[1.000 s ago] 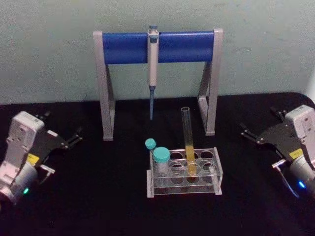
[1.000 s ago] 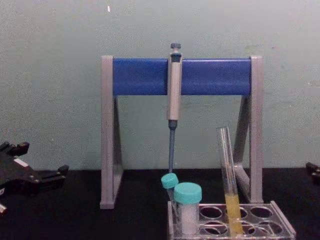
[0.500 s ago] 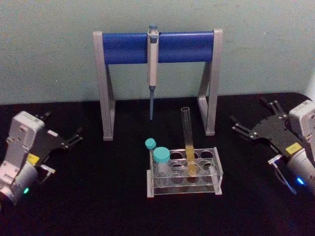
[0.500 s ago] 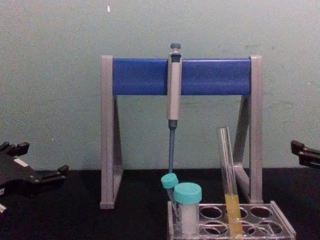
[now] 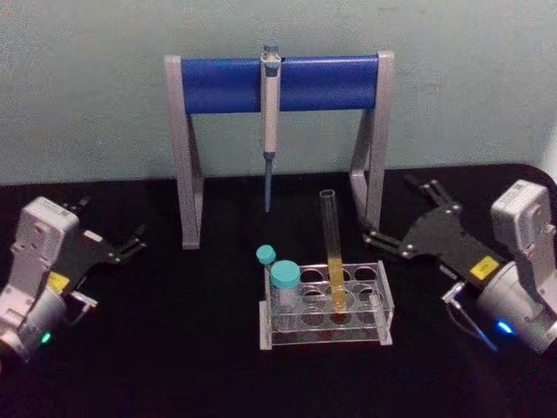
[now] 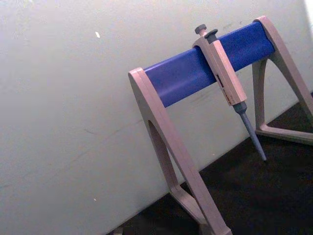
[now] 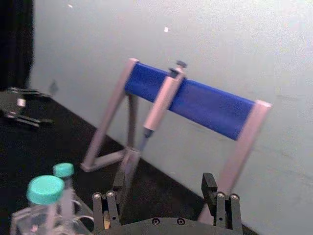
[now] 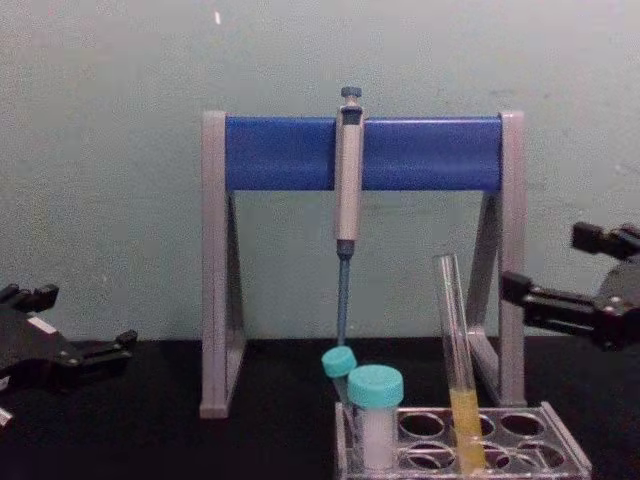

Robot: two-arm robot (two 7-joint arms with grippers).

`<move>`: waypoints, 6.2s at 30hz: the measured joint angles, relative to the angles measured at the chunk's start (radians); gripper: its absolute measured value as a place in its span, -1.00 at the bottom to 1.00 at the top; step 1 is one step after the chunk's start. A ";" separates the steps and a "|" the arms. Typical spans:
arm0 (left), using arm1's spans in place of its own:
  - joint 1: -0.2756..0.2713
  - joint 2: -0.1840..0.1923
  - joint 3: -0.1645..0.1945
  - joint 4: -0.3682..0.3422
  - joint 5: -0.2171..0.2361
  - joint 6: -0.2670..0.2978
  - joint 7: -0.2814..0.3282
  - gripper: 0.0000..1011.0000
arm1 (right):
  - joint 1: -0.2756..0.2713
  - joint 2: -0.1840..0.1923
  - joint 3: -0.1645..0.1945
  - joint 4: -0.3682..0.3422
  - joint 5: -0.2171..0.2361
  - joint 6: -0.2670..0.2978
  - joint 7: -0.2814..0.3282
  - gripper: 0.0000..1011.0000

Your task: Pick up the test tube from the test tube rack, shake it, then place it back into the test tube rack.

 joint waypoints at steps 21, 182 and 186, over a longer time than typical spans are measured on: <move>0.000 0.000 0.000 0.000 0.000 0.000 0.000 0.98 | 0.115 -0.108 -0.028 0.082 0.063 0.200 0.145 0.98; 0.000 0.000 0.000 0.000 0.000 0.000 0.000 0.98 | 0.006 -0.215 0.103 -0.090 0.064 0.275 0.123 -0.53; 0.000 0.000 0.000 0.000 0.000 0.000 0.000 0.98 | -0.006 -0.208 0.111 -0.106 0.077 0.234 0.128 -0.53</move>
